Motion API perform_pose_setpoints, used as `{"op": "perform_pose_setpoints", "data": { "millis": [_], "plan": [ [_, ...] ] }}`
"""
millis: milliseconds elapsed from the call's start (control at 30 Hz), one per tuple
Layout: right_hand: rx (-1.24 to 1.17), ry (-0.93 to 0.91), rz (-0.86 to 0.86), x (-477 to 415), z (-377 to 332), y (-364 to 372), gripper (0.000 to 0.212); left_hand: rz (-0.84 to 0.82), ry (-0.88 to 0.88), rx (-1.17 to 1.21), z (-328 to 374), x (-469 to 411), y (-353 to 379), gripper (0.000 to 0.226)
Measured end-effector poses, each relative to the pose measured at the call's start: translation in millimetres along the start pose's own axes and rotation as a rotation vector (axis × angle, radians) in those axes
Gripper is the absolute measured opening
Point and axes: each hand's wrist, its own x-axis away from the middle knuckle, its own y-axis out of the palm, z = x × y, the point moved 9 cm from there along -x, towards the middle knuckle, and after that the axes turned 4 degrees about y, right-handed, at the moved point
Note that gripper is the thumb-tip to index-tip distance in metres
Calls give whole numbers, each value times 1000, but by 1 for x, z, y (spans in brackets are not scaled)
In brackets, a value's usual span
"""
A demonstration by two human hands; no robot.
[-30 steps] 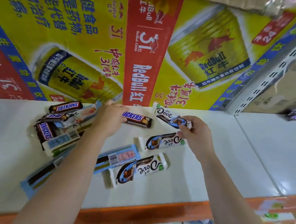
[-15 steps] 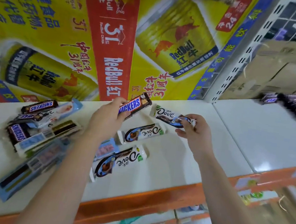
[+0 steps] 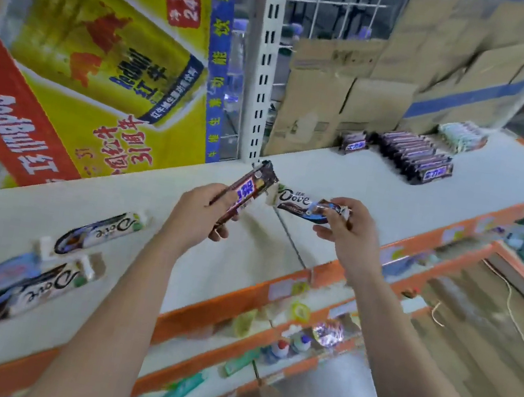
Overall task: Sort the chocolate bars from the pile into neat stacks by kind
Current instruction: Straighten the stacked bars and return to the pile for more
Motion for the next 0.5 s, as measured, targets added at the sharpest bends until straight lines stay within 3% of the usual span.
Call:
{"op": "perform_pose_setpoints", "data": {
  "millis": [233,500],
  "plan": [
    [13,31,30,-40,15,-132,12,-36,3,64,49,-32,133,11],
    [16,39,68,-89,29,-224,16,-86,-16,172,81,-76,233,5]
  ]
}}
